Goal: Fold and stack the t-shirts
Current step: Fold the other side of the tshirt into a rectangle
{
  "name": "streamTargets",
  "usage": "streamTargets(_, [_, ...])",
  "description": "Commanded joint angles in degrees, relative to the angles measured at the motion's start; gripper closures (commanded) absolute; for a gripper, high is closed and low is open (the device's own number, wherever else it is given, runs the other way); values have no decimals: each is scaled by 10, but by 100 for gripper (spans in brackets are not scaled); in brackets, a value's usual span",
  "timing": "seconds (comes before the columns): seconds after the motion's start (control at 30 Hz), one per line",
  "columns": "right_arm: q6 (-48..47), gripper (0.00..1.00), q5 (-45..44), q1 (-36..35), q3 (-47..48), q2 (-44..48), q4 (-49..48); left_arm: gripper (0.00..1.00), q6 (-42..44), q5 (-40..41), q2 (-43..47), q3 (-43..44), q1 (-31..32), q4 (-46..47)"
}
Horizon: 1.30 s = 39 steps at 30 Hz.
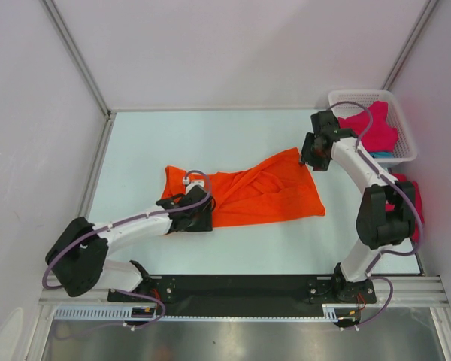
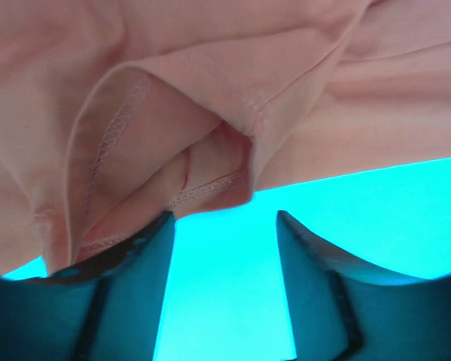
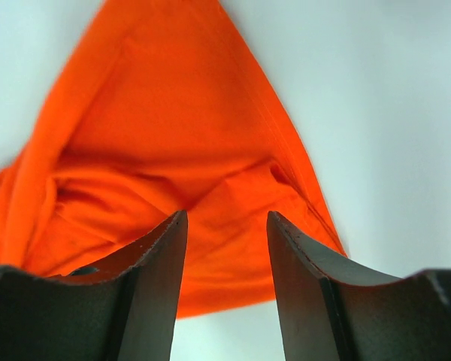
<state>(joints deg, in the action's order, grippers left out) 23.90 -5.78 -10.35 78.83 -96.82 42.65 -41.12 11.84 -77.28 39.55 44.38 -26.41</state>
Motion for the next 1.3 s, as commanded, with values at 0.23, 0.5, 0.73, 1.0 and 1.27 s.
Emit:
streamTargets(0.23, [5,48,-6,-13,103,-65,17,37,-22,100,127,25,4,-33])
streamTargets(0.5, [11,48,-12,-34,87,-56,19,40,18,156,28,82,-20,-4])
streamTargets(0.73, [5,48,-30,-42,71,-40,28,41,39,146,-89,127,-47,39])
streamTargets(1.0, [5,48,-34,-42,45,-29,23,69,43,142,-100,126,-60,44])
streamTargets(1.27, [5,48,-34,-44,29,-22,16,100,32,137,-71,116,-60,30])
